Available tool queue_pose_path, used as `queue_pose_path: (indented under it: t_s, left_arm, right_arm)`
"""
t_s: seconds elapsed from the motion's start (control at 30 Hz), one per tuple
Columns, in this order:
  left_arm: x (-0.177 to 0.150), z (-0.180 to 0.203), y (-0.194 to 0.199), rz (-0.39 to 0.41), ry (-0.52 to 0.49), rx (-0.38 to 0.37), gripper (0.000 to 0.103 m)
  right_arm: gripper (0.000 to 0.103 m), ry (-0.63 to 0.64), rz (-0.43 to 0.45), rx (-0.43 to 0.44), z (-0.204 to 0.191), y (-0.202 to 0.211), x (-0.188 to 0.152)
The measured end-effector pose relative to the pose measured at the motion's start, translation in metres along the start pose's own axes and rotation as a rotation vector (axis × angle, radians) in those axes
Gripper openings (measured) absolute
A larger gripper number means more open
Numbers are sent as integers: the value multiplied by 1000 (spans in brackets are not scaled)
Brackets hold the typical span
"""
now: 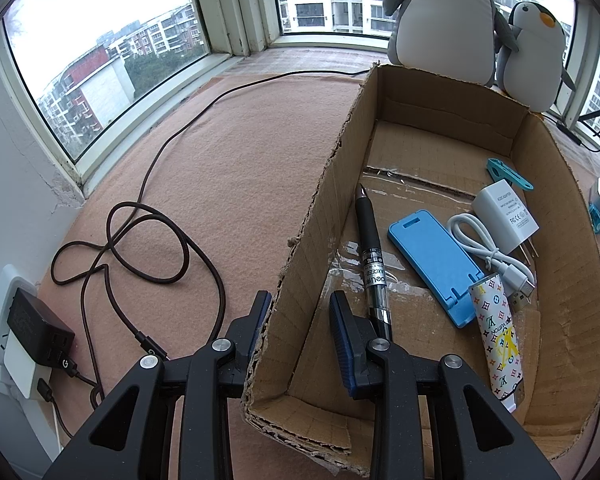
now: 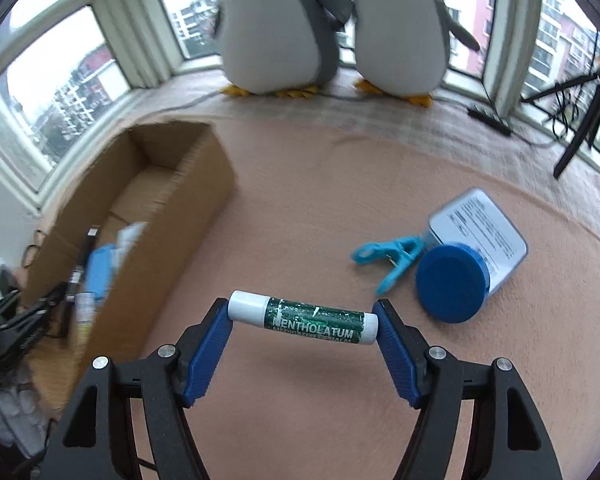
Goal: Organize rigid objects
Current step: 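Carry the Mentholatum stick into the box and open the right gripper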
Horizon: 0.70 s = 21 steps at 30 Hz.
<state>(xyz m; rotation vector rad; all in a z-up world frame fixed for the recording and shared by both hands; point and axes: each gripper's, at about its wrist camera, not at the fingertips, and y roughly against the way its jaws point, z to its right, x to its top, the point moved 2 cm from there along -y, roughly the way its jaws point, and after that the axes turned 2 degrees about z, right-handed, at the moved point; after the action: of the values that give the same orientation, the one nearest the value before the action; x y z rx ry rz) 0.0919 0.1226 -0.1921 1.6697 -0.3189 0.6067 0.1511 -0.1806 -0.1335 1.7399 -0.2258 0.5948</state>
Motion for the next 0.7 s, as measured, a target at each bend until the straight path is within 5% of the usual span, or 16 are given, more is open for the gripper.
queue_pose_path:
  t_s: [0.3, 0.7]
  left_arm:
    - [0, 0, 0, 0, 1, 0, 32]
    - [3, 1, 0, 2, 6, -1, 32]
  right_arm:
    - [68, 173, 87, 140, -71, 41, 8]
    - [68, 470, 41, 216, -159, 30, -19]
